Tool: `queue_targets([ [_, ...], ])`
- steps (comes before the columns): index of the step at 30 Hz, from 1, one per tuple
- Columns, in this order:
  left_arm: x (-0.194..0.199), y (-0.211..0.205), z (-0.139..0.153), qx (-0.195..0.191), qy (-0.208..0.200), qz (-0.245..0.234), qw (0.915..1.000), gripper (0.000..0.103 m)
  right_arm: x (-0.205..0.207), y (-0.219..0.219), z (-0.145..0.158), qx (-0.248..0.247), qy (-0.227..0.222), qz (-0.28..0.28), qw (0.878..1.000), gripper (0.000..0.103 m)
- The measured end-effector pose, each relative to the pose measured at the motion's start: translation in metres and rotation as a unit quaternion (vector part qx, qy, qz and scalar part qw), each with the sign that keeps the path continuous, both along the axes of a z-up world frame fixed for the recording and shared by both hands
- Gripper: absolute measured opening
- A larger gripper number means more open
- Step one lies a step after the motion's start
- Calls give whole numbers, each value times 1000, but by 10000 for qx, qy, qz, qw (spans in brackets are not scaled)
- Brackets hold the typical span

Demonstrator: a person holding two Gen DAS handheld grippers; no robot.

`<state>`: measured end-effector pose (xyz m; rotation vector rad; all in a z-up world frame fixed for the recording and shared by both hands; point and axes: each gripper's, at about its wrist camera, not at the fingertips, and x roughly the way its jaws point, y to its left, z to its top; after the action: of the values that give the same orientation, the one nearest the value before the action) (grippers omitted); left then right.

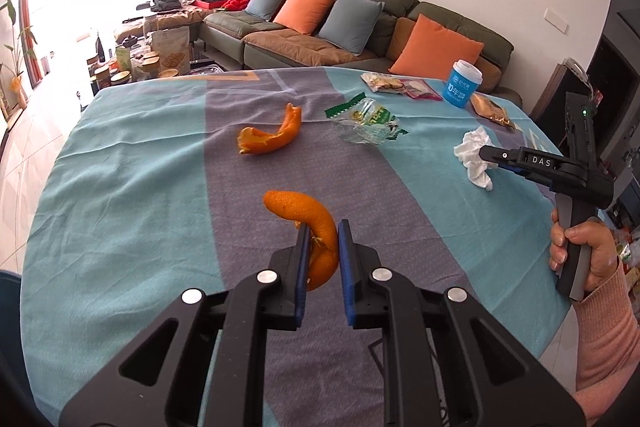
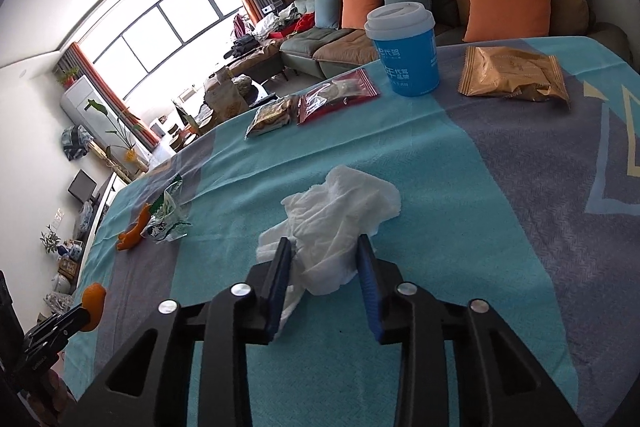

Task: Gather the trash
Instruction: 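Grasp an orange peel with the left tool while the right tool grasps the white tissue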

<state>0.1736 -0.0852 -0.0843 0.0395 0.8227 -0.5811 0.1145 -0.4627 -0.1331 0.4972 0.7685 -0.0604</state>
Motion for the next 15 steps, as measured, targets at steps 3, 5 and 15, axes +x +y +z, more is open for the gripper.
queue_targets([
  [3, -5, 11, 2, 18, -46, 91, 9999, 14, -4, 1, 3, 60, -100, -2, 9999, 21],
  [5, -8, 17, 3, 6, -51, 130, 9999, 14, -8, 4, 6, 60, -170, 29, 9998, 20],
  [15, -26, 45, 11, 2, -143, 350, 9993, 14, -28, 46, 37, 284, -825, 814, 9929, 20],
])
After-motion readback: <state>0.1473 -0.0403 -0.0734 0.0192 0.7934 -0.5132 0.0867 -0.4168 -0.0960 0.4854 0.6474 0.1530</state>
